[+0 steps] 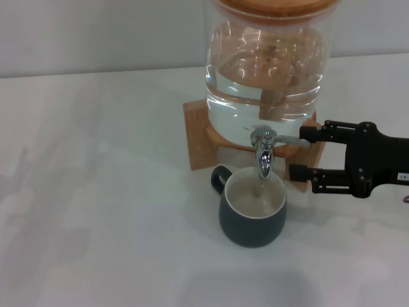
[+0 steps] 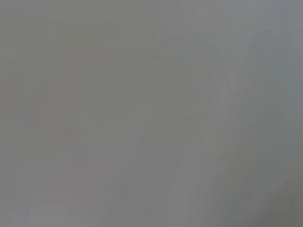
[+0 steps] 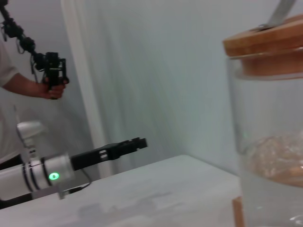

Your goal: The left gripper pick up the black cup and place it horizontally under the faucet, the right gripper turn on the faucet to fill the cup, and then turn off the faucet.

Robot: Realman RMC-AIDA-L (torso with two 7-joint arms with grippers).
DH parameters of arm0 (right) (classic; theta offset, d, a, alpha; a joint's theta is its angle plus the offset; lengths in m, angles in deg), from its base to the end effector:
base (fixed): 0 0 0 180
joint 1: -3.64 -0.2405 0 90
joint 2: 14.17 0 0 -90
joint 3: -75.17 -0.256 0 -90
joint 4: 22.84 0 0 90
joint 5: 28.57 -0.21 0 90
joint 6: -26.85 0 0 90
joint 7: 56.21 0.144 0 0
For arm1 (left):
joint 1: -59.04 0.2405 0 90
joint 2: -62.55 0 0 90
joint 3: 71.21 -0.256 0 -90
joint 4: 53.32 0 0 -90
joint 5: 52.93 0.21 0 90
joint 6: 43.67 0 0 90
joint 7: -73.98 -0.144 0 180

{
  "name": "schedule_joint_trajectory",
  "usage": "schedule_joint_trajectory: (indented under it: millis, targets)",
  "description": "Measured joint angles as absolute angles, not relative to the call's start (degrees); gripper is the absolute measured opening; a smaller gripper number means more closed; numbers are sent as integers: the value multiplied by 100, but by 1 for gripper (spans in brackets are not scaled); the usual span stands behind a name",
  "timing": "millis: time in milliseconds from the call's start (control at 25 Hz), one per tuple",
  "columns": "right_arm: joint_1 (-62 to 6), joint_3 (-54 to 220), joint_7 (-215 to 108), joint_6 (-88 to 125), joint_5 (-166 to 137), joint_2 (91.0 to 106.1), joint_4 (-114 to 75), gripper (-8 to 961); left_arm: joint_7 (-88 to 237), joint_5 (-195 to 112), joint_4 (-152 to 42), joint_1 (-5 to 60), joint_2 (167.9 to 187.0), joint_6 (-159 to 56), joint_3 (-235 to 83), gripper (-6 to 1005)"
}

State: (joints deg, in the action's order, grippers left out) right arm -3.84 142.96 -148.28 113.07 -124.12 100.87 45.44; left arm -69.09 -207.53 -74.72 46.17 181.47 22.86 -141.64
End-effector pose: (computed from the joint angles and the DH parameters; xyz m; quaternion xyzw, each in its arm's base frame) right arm 0.2367 0.2808 0.0549 -0.9298 0.1468 0.2904 0.1719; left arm -0.3535 0.3019 0.0318 -0.6806 -0.2849 -0.3765 0.5602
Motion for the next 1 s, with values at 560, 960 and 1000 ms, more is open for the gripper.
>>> schedule_joint_trajectory:
  millis: [560,960,1000]
  targets:
    - [-368,14428,-14847,11532,-12411,10087,4559,752,-7011,-20751,-7451,4554,18138,2256,-14160,775]
    - [-258,14051,-14852,11480,-12447,10088,4524,752,-7016,-20752,-7444,4492,18138,2148,-14160,773]
    - [-227,14017,-14851,11465,-12454,10087,4533,752,-7016,-20752,-7443,4483,18138,2135,-14160,773]
